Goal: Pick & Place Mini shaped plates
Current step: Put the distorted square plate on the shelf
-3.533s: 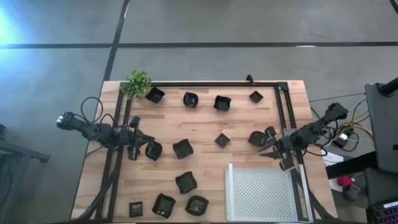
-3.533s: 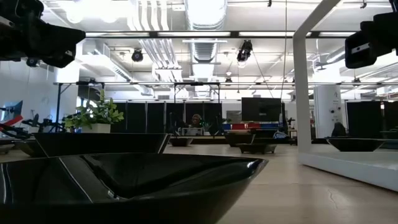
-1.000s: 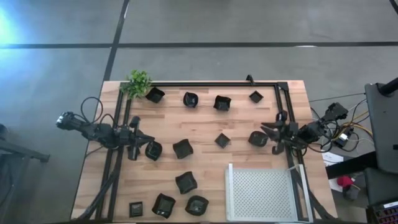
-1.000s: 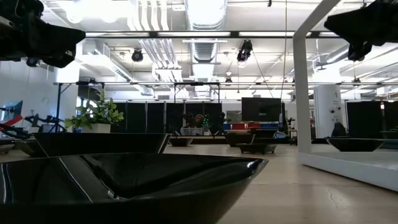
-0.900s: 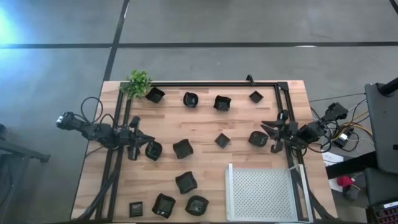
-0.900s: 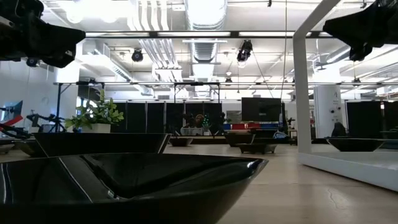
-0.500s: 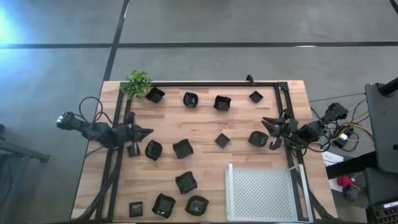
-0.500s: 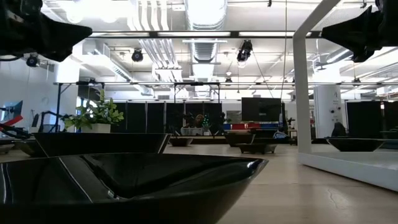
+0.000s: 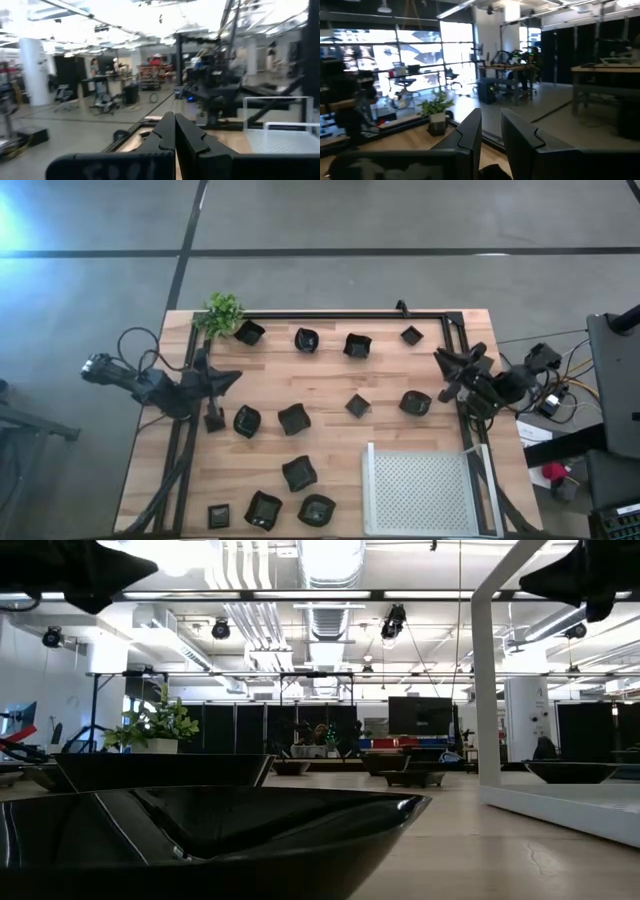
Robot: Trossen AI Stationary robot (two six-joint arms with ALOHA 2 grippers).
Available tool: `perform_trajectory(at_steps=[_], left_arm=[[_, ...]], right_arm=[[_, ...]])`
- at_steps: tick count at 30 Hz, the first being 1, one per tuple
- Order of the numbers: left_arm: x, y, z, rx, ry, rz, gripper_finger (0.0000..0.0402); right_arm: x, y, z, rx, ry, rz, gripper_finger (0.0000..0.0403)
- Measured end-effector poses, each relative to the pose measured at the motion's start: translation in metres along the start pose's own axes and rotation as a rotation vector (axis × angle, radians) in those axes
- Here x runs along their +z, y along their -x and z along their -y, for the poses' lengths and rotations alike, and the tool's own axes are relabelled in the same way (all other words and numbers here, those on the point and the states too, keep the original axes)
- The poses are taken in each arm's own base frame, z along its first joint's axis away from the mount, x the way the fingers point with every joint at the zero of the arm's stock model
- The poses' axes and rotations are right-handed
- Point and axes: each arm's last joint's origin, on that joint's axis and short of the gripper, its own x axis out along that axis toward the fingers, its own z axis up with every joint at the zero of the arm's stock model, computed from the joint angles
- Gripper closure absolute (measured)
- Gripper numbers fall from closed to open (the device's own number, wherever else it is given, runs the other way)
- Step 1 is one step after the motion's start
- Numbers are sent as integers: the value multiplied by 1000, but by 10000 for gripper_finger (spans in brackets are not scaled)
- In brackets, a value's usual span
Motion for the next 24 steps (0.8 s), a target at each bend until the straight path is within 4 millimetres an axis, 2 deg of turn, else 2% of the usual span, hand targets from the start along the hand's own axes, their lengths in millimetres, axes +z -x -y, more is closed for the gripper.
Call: perform_trajectory(at_steps=[11,20,24], left_arm=[[22,-37,14,133,-41,-146,401],[25,-67,8,283,12,-211,401],[24,-77,6,266,16,-229,401]], right_arm=[[27,-7,-12,-99,-42,-47,335],[59,-17,-30,-108,-35,-52,335],[67,-22,-37,-128,-52,-50,335]])
